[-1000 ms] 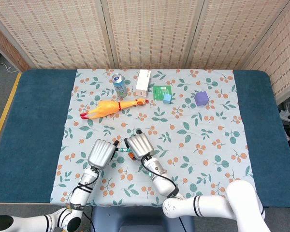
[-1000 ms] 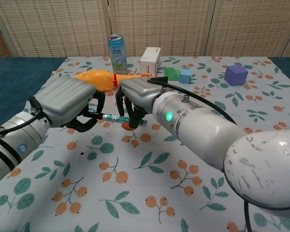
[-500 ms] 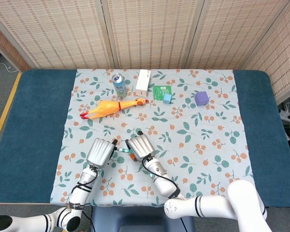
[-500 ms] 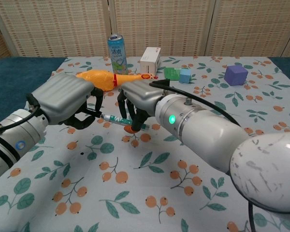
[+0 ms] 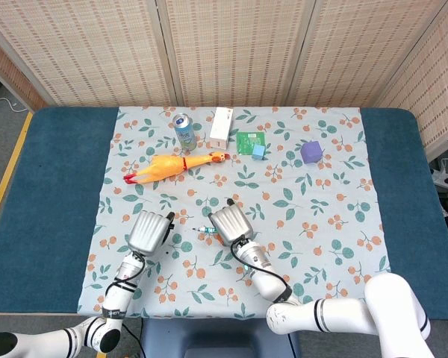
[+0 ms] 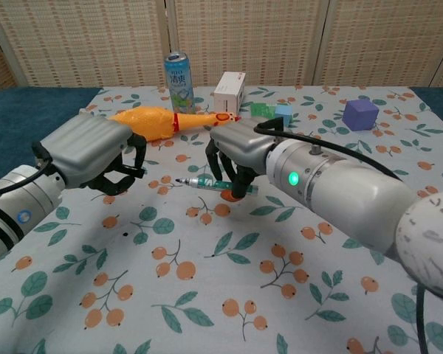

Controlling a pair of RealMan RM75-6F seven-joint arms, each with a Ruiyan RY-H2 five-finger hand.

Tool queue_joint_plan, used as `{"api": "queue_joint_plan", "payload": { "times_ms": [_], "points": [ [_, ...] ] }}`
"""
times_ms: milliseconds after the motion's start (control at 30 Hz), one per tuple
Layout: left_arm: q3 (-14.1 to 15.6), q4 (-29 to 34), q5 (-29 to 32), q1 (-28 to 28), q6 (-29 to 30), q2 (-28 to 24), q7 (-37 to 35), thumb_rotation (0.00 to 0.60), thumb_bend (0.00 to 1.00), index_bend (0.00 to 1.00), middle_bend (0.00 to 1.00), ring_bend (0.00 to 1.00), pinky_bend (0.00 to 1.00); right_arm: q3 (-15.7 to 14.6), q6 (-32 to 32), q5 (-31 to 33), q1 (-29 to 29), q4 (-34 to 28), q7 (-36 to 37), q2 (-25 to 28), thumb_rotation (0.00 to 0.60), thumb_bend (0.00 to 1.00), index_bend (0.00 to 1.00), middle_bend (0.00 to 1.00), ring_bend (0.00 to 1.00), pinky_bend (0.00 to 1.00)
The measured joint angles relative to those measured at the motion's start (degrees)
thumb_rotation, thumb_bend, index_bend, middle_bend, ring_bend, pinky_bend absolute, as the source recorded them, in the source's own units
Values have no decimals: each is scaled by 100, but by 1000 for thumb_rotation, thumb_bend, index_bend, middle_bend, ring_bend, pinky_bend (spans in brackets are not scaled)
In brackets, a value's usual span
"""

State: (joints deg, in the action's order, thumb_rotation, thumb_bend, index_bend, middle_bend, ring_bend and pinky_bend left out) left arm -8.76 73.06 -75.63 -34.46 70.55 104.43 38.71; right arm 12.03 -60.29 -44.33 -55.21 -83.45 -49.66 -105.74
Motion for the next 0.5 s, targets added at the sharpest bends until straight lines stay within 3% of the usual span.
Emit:
{"api": "queue_joint_plan", "payload": {
  "times_ms": [133, 300, 333, 400, 500],
  "points": [
    [115, -129, 175, 31, -323, 79, -136, 600, 443, 523, 1000, 898, 996, -323, -15, -108, 104, 50, -52, 42, 600, 284, 610, 704, 488, 243],
    [200, -284, 370, 65, -587, 166, -325, 600, 392, 315, 988, 891, 996, -394, 27, -130, 246, 90, 156, 36, 600, 283, 317, 505, 393, 243],
    [195, -282, 377, 68, -586, 168, -329, 600, 377, 262, 970, 890, 996, -392, 43, -86, 250, 85, 143, 43, 600, 283, 212, 445, 359, 243],
    [171, -251, 374, 71, -558, 163, -361, 600, 352, 179, 920, 888, 995, -384, 56, -11, 249, 61, 105, 57, 600, 284, 95, 365, 308, 240],
    [140, -128, 352, 77, -505, 96, -390, 600, 335, 89, 830, 884, 996, -350, 67, 217, 234, -45, -28, 116, 600, 274, 0, 243, 218, 227]
  ]
}}
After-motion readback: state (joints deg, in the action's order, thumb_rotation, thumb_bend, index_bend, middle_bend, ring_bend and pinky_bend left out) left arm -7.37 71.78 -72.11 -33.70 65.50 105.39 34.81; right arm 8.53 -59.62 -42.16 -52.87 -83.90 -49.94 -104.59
